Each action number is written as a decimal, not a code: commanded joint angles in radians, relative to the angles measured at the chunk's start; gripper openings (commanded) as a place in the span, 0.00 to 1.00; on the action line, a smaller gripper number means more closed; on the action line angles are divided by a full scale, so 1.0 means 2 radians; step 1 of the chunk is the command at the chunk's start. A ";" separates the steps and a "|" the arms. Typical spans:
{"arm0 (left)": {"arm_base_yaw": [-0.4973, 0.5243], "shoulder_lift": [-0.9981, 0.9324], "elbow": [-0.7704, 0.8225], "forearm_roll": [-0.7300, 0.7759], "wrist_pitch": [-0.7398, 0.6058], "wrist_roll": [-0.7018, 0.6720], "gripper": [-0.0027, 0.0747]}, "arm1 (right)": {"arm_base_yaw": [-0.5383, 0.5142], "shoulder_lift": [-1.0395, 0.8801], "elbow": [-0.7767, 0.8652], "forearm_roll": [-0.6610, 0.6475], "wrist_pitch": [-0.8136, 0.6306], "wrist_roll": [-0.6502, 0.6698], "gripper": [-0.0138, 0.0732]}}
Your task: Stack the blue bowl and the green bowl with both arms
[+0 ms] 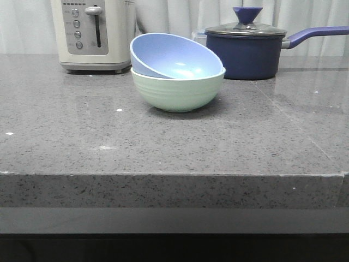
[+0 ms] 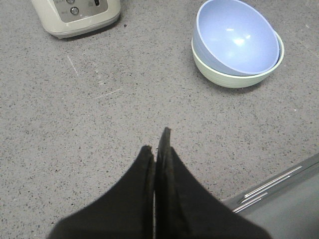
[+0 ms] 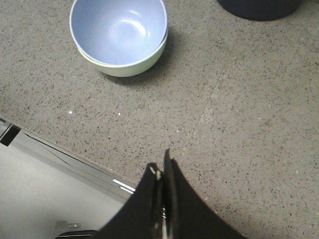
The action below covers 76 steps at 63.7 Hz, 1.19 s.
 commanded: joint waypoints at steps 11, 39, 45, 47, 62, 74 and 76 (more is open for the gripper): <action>-0.004 -0.002 -0.013 0.002 -0.036 -0.004 0.01 | -0.002 -0.001 -0.011 -0.005 -0.029 0.000 0.10; 0.003 -0.014 0.011 0.002 -0.058 -0.004 0.01 | -0.002 -0.001 -0.011 -0.005 -0.029 0.000 0.10; 0.029 -0.052 0.053 0.008 -0.108 -0.001 0.01 | -0.002 -0.001 -0.011 -0.005 -0.029 0.000 0.10; 0.040 -0.070 0.075 0.013 -0.130 -0.001 0.01 | -0.002 -0.001 -0.011 -0.005 -0.029 0.000 0.10; 0.164 -0.220 0.255 -0.007 -0.286 -0.001 0.01 | -0.002 -0.001 -0.011 -0.005 -0.029 0.000 0.10; 0.222 -0.320 0.361 -0.053 -0.342 -0.001 0.01 | -0.002 -0.001 -0.011 -0.005 -0.029 0.000 0.10; 0.228 -0.332 0.373 -0.061 -0.346 -0.001 0.01 | -0.002 -0.001 -0.011 -0.005 -0.029 0.000 0.10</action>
